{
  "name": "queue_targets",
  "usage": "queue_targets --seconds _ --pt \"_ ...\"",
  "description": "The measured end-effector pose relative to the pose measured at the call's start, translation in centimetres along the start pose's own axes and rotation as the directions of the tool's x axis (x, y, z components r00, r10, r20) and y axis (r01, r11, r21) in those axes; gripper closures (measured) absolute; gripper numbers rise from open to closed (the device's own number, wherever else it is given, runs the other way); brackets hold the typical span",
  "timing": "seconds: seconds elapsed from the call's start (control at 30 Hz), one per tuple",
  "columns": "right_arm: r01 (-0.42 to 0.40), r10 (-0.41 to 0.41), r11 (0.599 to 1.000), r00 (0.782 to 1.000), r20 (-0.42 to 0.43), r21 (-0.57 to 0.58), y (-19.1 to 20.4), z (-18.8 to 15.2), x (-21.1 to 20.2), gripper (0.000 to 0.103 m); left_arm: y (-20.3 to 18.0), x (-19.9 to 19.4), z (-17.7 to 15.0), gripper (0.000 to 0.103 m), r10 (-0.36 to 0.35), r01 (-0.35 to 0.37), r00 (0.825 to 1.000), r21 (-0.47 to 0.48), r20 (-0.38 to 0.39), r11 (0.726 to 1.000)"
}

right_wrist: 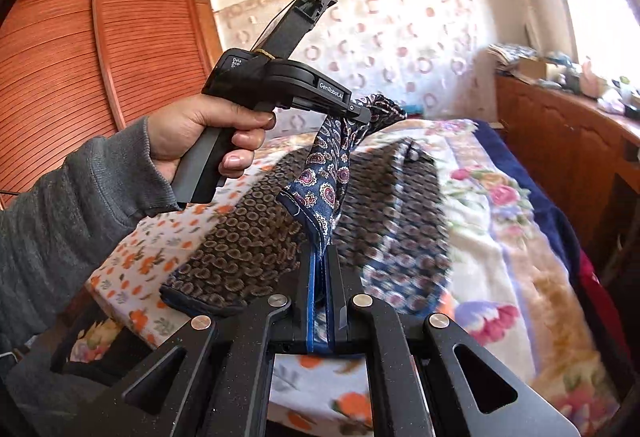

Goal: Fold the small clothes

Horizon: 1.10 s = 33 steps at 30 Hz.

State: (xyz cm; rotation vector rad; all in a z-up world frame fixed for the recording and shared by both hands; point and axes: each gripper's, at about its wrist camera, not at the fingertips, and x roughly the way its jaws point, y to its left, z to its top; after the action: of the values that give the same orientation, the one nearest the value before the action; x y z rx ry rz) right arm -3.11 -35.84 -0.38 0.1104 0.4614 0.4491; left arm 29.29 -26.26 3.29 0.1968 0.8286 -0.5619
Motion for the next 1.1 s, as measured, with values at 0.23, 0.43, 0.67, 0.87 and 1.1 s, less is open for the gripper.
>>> queue_targets --seconds 0.23,0.43,0.67,0.87,1.1 --pt "0.060 -0.059 0.998 0.997 -0.050 0.008 -0.2 -0.9 -0.1 0.099 -1.4 0.2 -0.5 0.096 -0.016 0.016 1.000 0.036 -0.002 0.999" --pt "0.099 -0.098 0.995 0.991 -0.090 -0.003 -0.5 -0.9 0.2 0.099 -1.0 -1.6 -1.8 0.053 0.013 -0.015 0.999 0.070 0.030 0.997" --pt "0.144 -0.142 0.990 0.977 -0.158 0.001 -0.9 -1.0 1.4 0.099 1.9 -3.9 -6.5 0.025 0.004 -0.005 1.000 0.048 0.012 0.999" --pt "0.187 -0.183 0.982 0.972 -0.144 0.013 -1.0 0.4 1.5 0.074 5.1 -5.3 -12.4 0.025 0.040 -0.041 0.999 -0.017 -0.029 0.999" --pt "0.219 -0.212 0.976 0.963 -0.169 0.020 -1.8 2.2 3.9 0.051 6.8 -6.5 -17.3 0.025 0.057 -0.061 0.997 -0.073 -0.053 0.995"
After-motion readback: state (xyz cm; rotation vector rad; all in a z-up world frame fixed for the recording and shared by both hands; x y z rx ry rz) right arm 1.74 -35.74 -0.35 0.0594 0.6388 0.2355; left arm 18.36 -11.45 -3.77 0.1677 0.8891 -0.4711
